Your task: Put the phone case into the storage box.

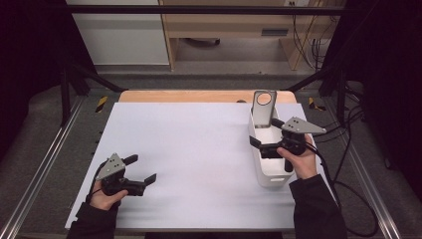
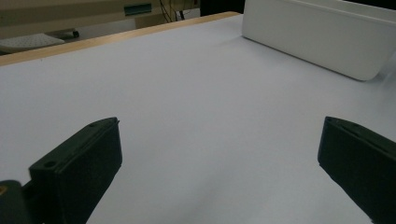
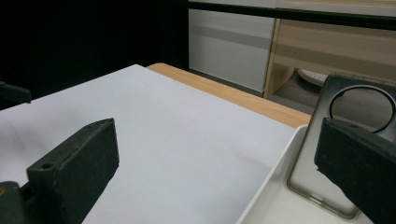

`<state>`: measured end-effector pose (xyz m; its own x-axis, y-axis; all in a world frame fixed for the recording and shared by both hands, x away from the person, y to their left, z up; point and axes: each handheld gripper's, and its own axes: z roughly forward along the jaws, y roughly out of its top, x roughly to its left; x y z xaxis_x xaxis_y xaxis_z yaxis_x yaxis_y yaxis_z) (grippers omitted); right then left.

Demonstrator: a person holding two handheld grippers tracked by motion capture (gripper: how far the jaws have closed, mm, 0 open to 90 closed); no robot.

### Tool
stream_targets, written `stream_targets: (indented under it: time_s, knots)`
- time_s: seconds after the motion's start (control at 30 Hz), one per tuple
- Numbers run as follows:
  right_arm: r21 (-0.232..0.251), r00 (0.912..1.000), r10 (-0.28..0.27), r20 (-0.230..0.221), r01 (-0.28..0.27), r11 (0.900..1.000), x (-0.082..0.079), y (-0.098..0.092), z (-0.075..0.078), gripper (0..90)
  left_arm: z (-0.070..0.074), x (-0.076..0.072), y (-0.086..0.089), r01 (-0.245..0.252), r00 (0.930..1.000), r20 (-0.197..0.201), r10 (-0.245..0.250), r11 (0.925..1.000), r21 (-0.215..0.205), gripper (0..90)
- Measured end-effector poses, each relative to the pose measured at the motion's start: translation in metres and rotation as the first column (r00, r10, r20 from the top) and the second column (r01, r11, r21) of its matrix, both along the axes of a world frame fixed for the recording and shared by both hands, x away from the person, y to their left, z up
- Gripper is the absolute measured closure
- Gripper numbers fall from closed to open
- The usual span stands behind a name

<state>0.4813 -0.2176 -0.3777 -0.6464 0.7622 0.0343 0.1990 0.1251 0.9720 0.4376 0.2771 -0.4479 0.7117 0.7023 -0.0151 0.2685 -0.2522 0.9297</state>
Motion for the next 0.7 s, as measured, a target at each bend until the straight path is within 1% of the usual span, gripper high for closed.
stream_targets:
  time_s: [0.1, 0.23, 0.4, 0.5, 0.7]
  knots:
    - [-0.001, 0.9999, 0.015, 0.007, -0.015, 1.000, -0.008, -0.006, -0.005, 0.5, 0.000, 0.000, 0.000, -0.002, 1.0000, -0.002, 0.002, 1.0000, -0.007, 0.0]
    - [-0.003, 0.9997, 0.021, 0.008, -0.021, 1.000, -0.019, -0.016, -0.014, 0.5, 0.000, 0.000, 0.000, -0.002, 1.0000, -0.003, 0.002, 0.9999, -0.011, 0.0]
    - [-0.016, 0.9990, 0.042, 0.015, -0.042, 0.999, -0.030, -0.028, -0.027, 0.4, 0.000, 0.000, -0.001, 0.001, 1.0000, -0.002, -0.001, 0.9998, -0.018, 0.0]
    - [-0.016, 0.9991, 0.042, 0.009, -0.042, 0.999, -0.035, -0.036, -0.033, 0.4, 0.001, 0.000, -0.001, 0.004, 1.0000, -0.001, -0.004, 0.9997, -0.022, 0.0]
    - [-0.006, 0.9981, 0.054, 0.028, -0.054, 0.999, -0.046, -0.051, -0.044, 0.3, 0.001, -0.001, -0.002, 0.013, 0.9999, 0.007, -0.013, 0.9997, -0.023, 0.0]
